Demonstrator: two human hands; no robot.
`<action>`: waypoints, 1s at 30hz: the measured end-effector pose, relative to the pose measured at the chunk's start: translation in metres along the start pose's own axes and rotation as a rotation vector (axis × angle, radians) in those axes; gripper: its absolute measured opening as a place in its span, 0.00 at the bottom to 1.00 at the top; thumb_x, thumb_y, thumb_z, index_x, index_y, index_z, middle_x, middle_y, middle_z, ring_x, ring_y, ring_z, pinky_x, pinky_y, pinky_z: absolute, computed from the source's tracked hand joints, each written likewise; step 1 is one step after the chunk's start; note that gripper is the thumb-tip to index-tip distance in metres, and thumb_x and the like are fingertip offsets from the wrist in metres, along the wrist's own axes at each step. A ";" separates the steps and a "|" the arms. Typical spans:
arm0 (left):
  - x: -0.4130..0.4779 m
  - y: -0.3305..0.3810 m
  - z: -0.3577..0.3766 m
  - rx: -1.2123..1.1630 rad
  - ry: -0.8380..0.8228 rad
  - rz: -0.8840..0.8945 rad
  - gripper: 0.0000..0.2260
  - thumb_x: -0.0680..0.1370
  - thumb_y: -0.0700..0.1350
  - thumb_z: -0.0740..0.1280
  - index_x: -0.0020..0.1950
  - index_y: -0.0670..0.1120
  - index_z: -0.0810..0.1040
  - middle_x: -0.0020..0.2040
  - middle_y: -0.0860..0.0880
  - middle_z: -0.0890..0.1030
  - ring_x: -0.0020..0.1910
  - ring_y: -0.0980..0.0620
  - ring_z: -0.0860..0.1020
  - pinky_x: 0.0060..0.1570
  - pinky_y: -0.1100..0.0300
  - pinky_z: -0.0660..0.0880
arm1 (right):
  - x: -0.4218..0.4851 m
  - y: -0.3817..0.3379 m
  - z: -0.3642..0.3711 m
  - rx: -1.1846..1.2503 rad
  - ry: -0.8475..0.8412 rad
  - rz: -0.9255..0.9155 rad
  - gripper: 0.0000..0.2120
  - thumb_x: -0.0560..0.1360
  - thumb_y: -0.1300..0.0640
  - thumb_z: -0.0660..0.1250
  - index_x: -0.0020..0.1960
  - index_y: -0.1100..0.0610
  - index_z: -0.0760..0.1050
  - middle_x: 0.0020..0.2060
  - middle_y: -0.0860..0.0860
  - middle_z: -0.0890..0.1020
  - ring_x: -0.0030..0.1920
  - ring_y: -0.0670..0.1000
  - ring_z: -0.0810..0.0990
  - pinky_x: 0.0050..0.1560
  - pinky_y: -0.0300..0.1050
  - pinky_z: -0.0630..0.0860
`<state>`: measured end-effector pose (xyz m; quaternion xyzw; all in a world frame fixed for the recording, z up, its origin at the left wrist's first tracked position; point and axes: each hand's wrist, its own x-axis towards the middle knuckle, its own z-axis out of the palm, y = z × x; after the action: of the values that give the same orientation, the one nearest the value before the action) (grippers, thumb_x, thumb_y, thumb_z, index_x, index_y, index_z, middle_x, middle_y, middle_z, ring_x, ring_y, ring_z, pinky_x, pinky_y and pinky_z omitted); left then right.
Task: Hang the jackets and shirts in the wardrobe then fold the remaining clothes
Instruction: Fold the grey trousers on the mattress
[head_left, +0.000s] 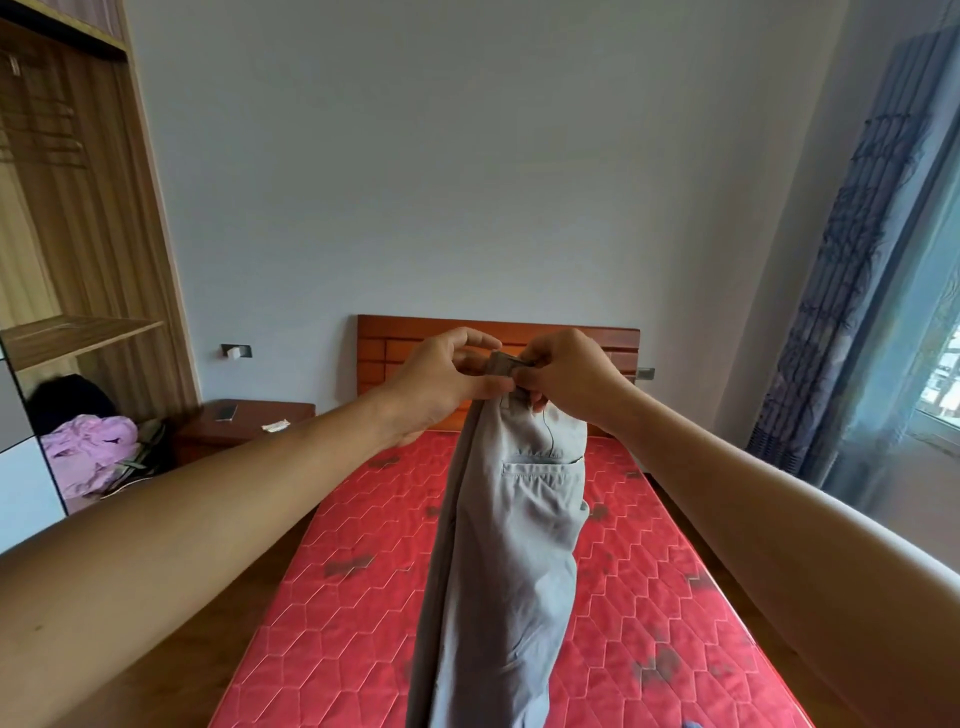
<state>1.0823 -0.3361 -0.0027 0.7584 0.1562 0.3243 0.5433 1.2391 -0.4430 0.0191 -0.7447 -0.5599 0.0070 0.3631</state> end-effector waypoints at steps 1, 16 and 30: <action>0.000 -0.001 0.000 0.034 0.015 0.020 0.20 0.71 0.36 0.78 0.61 0.46 0.78 0.52 0.46 0.86 0.54 0.52 0.84 0.55 0.58 0.80 | 0.001 0.000 0.000 -0.039 0.005 -0.016 0.07 0.73 0.54 0.74 0.37 0.52 0.81 0.30 0.51 0.83 0.33 0.55 0.83 0.35 0.48 0.78; 0.005 0.011 -0.054 0.412 0.146 0.133 0.13 0.78 0.32 0.69 0.56 0.48 0.79 0.49 0.48 0.83 0.49 0.52 0.81 0.52 0.57 0.79 | 0.005 0.052 -0.047 -0.222 -0.246 0.031 0.07 0.70 0.44 0.77 0.38 0.46 0.84 0.34 0.47 0.81 0.36 0.47 0.75 0.41 0.46 0.72; 0.000 0.016 -0.084 0.302 0.209 0.156 0.16 0.78 0.28 0.67 0.51 0.51 0.80 0.48 0.50 0.83 0.49 0.52 0.80 0.54 0.53 0.80 | -0.010 0.017 -0.044 -0.153 -0.165 -0.095 0.11 0.72 0.44 0.76 0.41 0.51 0.80 0.39 0.52 0.82 0.41 0.49 0.79 0.45 0.48 0.75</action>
<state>1.0251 -0.2813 0.0287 0.8034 0.1992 0.4152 0.3775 1.2676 -0.4767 0.0379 -0.7396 -0.6217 0.0084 0.2577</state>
